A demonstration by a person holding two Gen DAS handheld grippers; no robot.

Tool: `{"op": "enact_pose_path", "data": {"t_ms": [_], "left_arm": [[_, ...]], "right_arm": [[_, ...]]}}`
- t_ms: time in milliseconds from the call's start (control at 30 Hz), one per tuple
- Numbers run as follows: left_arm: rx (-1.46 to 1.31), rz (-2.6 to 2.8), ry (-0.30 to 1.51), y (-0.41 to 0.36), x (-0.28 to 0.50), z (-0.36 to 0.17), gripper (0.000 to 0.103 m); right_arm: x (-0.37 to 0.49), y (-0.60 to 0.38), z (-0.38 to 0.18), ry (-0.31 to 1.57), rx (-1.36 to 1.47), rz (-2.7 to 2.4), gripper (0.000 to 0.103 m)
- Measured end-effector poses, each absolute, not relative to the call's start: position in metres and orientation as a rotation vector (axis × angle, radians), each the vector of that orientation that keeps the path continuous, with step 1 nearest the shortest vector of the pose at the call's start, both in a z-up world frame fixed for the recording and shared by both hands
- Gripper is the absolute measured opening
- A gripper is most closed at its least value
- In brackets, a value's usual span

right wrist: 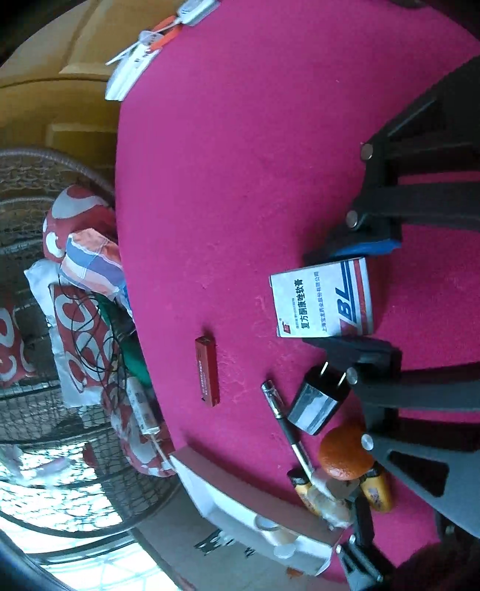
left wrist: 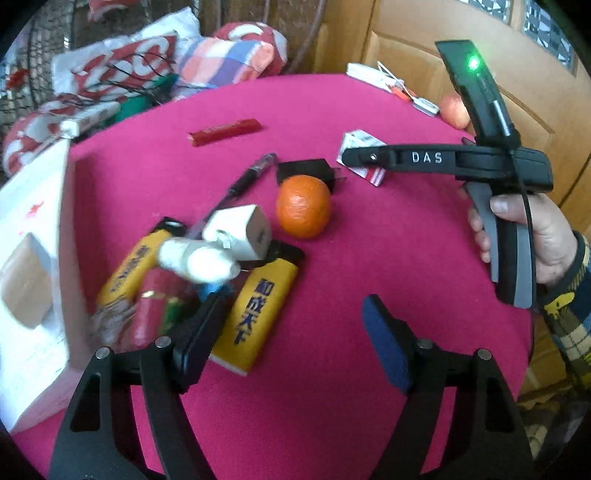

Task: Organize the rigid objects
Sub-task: 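Grasp the yellow lighter with the left tool while the right tool grasps the white medicine box, then place the yellow lighter and white medicine box into the white tray with both tools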

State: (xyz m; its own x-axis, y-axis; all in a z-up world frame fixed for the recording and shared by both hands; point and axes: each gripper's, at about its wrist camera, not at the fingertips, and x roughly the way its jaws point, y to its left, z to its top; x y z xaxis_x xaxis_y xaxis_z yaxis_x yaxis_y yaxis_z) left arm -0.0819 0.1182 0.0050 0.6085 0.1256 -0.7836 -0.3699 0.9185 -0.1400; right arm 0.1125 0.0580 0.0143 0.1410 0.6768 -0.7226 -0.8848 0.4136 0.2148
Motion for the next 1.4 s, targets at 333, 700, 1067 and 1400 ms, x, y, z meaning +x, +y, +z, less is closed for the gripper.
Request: {"op": "enact_pose_path", "data": {"t_ms": [333, 700, 1067, 1400], "left_arm": [[-0.294, 0.303, 0.914, 0.101, -0.081, 0.007, 0.052], [-0.201, 0.445, 0.878, 0.083, -0.074, 0.002, 0.023], [-0.209, 0.37, 0.765, 0.069, -0.1, 0.023, 0.023], [-0.252, 0.431, 0.598, 0.081, -0.134, 0.068, 0.023]], "right_arm": [[0.113, 0.058, 0.015, 0.871, -0.274, 1.156, 0.035], [0.112, 0.055, 0.016, 0.863, -0.272, 1.144, 0.035], [0.102, 0.026, 0.055, 0.743, -0.138, 1.164, 0.034], [0.071, 0.029, 0.101, 0.626, -0.101, 1.26, 0.034]]}}
